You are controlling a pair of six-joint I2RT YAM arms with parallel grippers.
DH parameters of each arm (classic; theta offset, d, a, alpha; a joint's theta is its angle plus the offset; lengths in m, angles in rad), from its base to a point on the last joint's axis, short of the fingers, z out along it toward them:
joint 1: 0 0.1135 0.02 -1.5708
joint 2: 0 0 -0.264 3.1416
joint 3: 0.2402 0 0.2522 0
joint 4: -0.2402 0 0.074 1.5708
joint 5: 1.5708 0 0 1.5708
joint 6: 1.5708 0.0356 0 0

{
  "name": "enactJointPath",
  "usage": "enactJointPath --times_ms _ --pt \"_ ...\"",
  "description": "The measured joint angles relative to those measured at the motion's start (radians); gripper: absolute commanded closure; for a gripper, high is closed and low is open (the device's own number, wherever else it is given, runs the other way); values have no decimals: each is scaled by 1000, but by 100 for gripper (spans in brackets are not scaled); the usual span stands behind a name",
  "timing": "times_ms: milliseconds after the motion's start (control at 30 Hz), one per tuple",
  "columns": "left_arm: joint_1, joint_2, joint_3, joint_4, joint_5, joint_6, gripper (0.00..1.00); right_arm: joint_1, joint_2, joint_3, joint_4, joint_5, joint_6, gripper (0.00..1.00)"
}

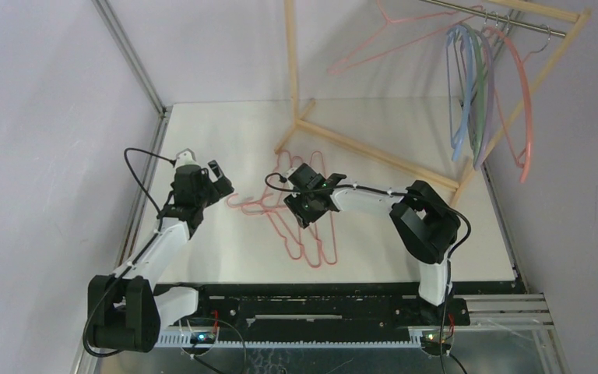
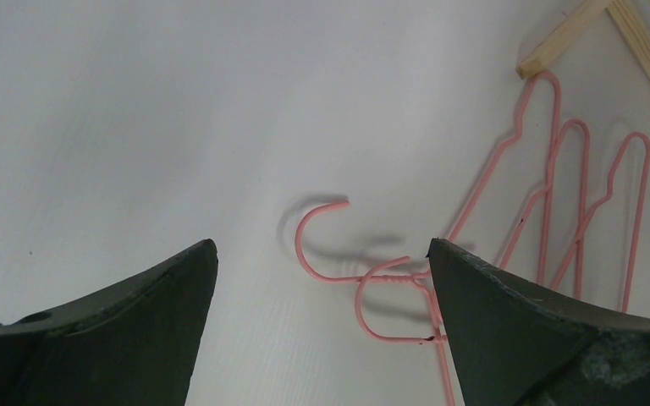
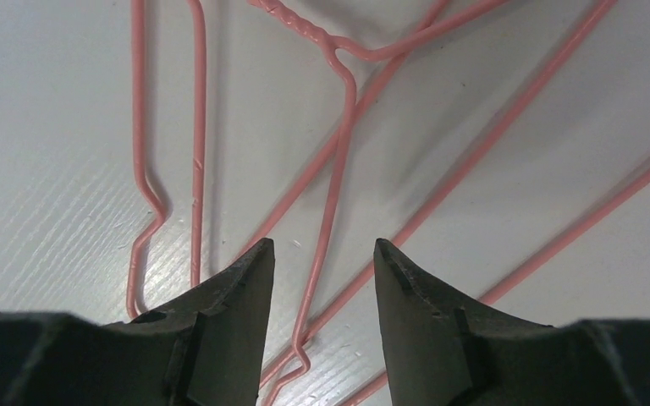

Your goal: Organize the hangers

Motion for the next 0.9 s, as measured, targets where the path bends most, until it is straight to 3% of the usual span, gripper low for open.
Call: enactJointPath --times_ms 233,367,467,533,900 --pt "2 15 0 6 0 0 0 1 45 2 20 32 5 46" --pt "3 17 0 6 1 0 0 0 49 2 28 60 14 53" --pt "8 17 0 7 1 0 0 0 51 2 28 74 18 72" --pt "11 17 0 7 1 1 1 0 51 2 28 80 20 100" --pt "35 11 0 5 0 1 1 -3 50 2 25 -19 32 100"
